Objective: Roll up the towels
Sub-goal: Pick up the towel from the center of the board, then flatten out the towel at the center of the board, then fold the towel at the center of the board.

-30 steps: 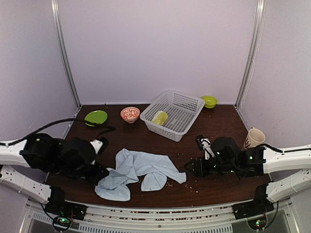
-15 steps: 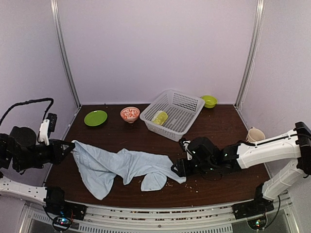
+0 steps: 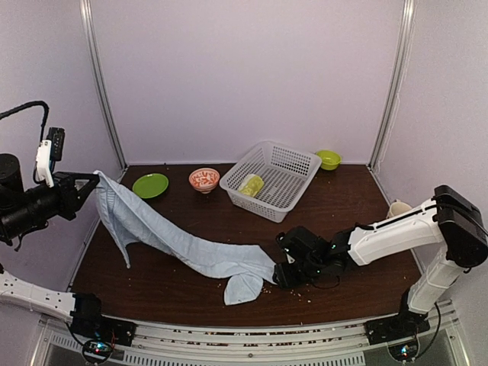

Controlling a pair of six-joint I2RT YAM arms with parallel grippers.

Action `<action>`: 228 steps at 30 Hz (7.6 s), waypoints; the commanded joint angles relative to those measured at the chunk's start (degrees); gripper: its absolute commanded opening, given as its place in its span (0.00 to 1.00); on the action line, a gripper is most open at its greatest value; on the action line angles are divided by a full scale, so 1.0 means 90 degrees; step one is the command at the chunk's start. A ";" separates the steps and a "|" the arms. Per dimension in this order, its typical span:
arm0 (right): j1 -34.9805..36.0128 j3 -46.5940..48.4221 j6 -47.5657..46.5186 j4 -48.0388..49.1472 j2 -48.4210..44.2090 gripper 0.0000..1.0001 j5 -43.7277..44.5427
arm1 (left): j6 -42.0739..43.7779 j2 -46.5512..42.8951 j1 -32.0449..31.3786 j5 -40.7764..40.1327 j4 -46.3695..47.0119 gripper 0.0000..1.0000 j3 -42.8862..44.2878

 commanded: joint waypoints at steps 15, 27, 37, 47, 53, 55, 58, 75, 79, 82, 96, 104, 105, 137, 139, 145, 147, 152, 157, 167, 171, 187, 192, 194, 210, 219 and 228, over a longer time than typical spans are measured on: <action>-0.0350 -0.0985 0.0027 0.0588 -0.1308 0.58 -0.0636 | 0.0286 0.0070 0.0019 -0.0411 0.0164 0.00 -0.0298; -0.0742 -0.1197 0.0446 0.1784 -0.0798 0.37 -0.1401 | 0.0171 0.0055 0.0019 -0.0422 -0.0023 0.00 -0.0318; -0.0810 -0.0539 -0.0539 0.0153 -0.3114 0.00 -0.0675 | 0.0747 0.0174 0.0018 -0.0407 0.0152 0.00 0.0389; -0.0952 0.2693 -0.2190 -0.3328 -0.5924 0.00 0.1712 | 0.2727 0.0447 0.0019 0.0386 0.1798 0.00 0.1205; -0.0947 0.2968 -0.2436 -0.3638 -0.6662 0.00 0.0939 | 0.2685 0.0447 0.0019 0.1554 0.1701 0.00 0.1247; -0.0951 0.3237 -0.2612 -0.3829 -0.6775 0.00 0.0535 | 0.2675 0.0347 0.0019 0.2377 0.1691 0.00 0.1301; -0.0952 0.3468 -0.2705 -0.3858 -0.7086 0.00 -0.0267 | 0.2558 0.0177 0.0019 0.3572 0.1637 0.00 0.1218; -0.2378 0.2050 -0.2035 -0.2991 -0.5457 0.00 0.1763 | 0.2607 0.0586 0.2099 0.3550 0.2639 0.00 -0.0572; -0.3560 0.1764 -0.1925 -0.2118 -0.5043 0.00 0.0778 | 0.2629 0.1132 0.3693 0.4669 0.3128 0.00 -0.0576; -0.4097 0.2030 -0.1888 -0.1855 -0.4655 0.00 0.0518 | 0.2644 0.1606 0.4698 0.5131 0.3398 0.00 -0.0098; -0.4350 0.2623 -0.2741 -0.2584 -0.6542 0.00 -0.2525 | 0.2165 -0.0176 0.5263 0.8399 0.2921 0.00 0.0067; -0.4316 0.3126 -0.2538 -0.3060 -0.7336 0.00 -0.3137 | 0.2041 -0.1329 0.5263 0.8389 0.2084 0.00 0.0047; -0.4314 0.3040 -0.2549 -0.3082 -0.7296 0.00 -0.2948 | 0.2064 -0.1290 0.5263 0.8284 0.2071 0.00 -0.0028; -0.4644 -0.0789 -0.1252 0.0307 -0.4374 0.00 0.0559 | 0.1105 0.2615 0.5917 0.5769 0.6446 0.00 -0.3646; -0.4645 -0.0769 -0.1289 0.0543 -0.4446 0.00 0.0475 | 0.1105 0.2415 0.5914 0.5641 0.6448 0.00 -0.3694; -0.4644 -0.0624 -0.1562 0.0707 -0.4791 0.00 -0.0132 | 0.1158 0.1135 0.5909 0.5512 0.5847 0.00 -0.3835; -0.4645 -0.0676 -0.1601 0.0621 -0.4859 0.00 -0.0120 | 0.1152 0.0730 0.5908 0.5422 0.5525 0.00 -0.3988; -0.4648 -0.1026 -0.1524 0.0668 -0.4971 0.00 -0.0256 | 0.0816 0.0496 0.5914 0.5555 0.5309 0.00 -0.4453; -0.4642 -0.0898 -0.1505 0.0312 -0.5901 0.00 -0.1046 | 0.0978 -0.0129 0.5913 0.6327 0.5007 0.00 -0.3842; -0.4636 0.1154 -0.1696 -0.1373 -0.7834 0.00 -0.3459 | 0.1191 -0.1409 0.5911 0.9538 0.3767 0.00 -0.1697; -0.4636 0.2081 -0.1743 -0.2080 -0.8108 0.00 -0.3850 | 0.1008 -0.2262 0.5915 0.9612 0.3459 0.00 -0.1413; -0.4644 -0.1229 -0.1253 -0.0822 -0.7664 0.00 -0.1004 | -0.0006 -0.0745 0.5924 0.7350 0.6232 0.00 -0.4661; -0.4665 -0.1942 -0.1118 0.0126 -0.6909 0.00 -0.0536 | 0.0234 0.0336 0.5918 0.6147 0.6589 0.00 -0.4839; -0.4687 -0.1985 -0.1107 0.0371 -0.6564 0.00 -0.0334 | 0.0267 0.0603 0.5918 0.5944 0.6925 0.00 -0.4915; -0.4734 -0.1579 -0.1190 0.0974 -0.5032 0.00 0.0022 | 0.0838 0.1636 0.5935 0.5824 0.7534 0.00 -0.4876; -0.4734 -0.1843 -0.1115 0.0491 -0.5682 0.00 0.0045 | 0.0906 0.0361 0.5928 0.5681 0.7119 0.00 -0.5567; -0.4734 -0.2541 -0.0630 0.0161 -0.6565 0.00 -0.0057 | 0.0327 -0.1210 0.5928 0.5356 0.6675 0.00 -0.6536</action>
